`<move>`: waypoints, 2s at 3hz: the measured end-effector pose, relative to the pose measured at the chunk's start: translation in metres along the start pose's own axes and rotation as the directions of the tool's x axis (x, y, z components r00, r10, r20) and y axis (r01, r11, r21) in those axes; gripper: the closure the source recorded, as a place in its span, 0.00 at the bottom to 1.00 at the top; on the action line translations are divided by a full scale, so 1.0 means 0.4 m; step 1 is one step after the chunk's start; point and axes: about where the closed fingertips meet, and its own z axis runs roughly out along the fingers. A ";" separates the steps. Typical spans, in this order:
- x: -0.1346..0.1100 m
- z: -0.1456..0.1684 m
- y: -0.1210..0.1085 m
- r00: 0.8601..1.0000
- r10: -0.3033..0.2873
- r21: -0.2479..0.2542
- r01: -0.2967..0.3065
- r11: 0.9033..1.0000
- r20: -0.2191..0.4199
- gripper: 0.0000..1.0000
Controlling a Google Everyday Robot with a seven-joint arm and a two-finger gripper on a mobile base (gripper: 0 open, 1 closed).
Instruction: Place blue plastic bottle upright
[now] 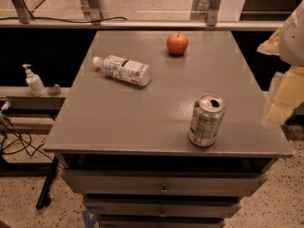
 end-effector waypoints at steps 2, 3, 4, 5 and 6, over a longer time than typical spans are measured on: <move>-0.080 0.044 -0.082 0.998 -0.014 0.035 0.011 0.999 0.068 0.00; -0.172 0.104 -0.168 0.993 -0.006 0.028 0.003 1.000 0.116 0.00; -0.271 0.169 -0.233 0.989 0.043 -0.010 -0.042 0.999 0.139 0.00; -0.382 0.222 -0.269 0.983 0.109 -0.067 -0.100 0.993 0.147 0.00; -0.509 0.255 -0.278 0.972 0.162 -0.109 -0.145 0.983 0.169 0.00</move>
Offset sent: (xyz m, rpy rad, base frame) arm 0.0971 0.0516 -0.0122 0.1123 -0.0869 0.0499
